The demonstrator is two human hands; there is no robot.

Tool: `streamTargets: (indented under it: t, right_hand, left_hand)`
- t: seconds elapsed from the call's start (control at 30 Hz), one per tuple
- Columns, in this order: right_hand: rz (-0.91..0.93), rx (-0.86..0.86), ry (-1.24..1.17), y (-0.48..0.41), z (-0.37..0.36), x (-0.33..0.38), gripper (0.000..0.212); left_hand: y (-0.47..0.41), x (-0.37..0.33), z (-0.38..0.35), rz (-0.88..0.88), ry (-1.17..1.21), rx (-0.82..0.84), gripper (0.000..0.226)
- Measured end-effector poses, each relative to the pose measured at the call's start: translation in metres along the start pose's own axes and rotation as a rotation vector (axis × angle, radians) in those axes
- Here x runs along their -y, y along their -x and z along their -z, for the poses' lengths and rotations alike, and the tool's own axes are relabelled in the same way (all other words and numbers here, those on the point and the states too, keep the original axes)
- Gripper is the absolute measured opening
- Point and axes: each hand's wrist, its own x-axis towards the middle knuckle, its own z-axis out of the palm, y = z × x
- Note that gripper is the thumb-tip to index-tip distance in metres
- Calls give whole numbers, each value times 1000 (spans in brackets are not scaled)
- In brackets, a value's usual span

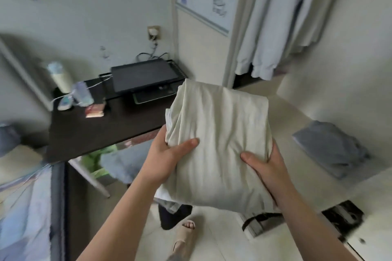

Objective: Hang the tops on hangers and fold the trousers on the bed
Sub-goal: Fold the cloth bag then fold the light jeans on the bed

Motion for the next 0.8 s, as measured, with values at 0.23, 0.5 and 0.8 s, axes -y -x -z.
streamTargets:
  t: [0.23, 0.5, 0.8]
  right_hand:
    - [-20, -424, -11, -59, 58, 3, 80]
    - [-120, -813, -33, -93, 93, -5, 80]
    - [-258, -907, -26, -158, 166, -43, 71]
  left_hand:
    - [-141, -8, -93, 14, -140, 324, 66]
    - [-242, 2, -201, 72, -244, 625, 67]
    - [-304, 54, -304, 162, -278, 682, 62]
